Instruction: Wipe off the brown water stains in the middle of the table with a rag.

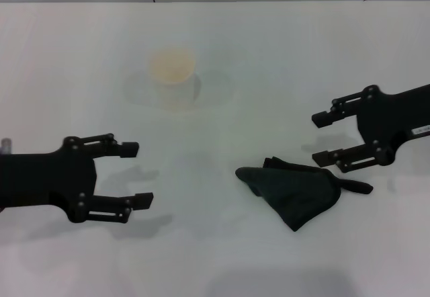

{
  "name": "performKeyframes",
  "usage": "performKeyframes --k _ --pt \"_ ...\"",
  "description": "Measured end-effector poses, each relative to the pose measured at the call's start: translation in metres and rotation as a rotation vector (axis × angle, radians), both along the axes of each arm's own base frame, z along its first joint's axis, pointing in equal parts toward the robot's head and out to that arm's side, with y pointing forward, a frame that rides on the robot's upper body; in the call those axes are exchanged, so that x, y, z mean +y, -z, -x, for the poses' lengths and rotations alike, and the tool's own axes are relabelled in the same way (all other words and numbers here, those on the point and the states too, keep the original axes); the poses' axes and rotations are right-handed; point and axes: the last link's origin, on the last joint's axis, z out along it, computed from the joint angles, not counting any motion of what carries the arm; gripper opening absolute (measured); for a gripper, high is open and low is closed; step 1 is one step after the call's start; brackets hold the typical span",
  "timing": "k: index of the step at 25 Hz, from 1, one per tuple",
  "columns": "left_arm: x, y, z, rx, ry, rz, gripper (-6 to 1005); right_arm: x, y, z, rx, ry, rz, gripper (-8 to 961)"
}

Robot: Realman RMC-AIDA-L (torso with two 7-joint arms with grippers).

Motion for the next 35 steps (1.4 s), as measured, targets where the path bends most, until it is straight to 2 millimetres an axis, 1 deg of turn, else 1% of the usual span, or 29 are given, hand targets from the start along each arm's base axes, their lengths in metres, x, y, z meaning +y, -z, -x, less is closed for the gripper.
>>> performKeyframes --k 3,7,10,16,24,35 --pt "-0.005 -0.002 0.005 -0.014 -0.002 -0.027 895 -0.005 -0.007 -0.009 0.082 -0.002 -0.004 652" --pt "-0.010 -0.003 0.009 -0.015 -0.009 -0.024 895 -0.010 -0.011 -0.020 0.152 0.002 -0.018 650" --pt "-0.015 -0.007 0.013 -0.019 -0.019 -0.023 895 -0.011 -0.012 -0.030 0.165 0.029 -0.030 649" --pt "-0.022 -0.013 0.019 -0.030 -0.033 -0.037 895 -0.015 -0.014 -0.042 0.190 0.059 -0.058 647" --pt "-0.022 -0.014 0.019 -0.027 -0.037 -0.035 895 -0.018 -0.014 -0.049 0.191 0.073 -0.078 644" --pt "-0.019 -0.014 0.018 -0.022 -0.035 -0.039 895 -0.017 -0.014 -0.049 0.184 0.070 -0.082 642"
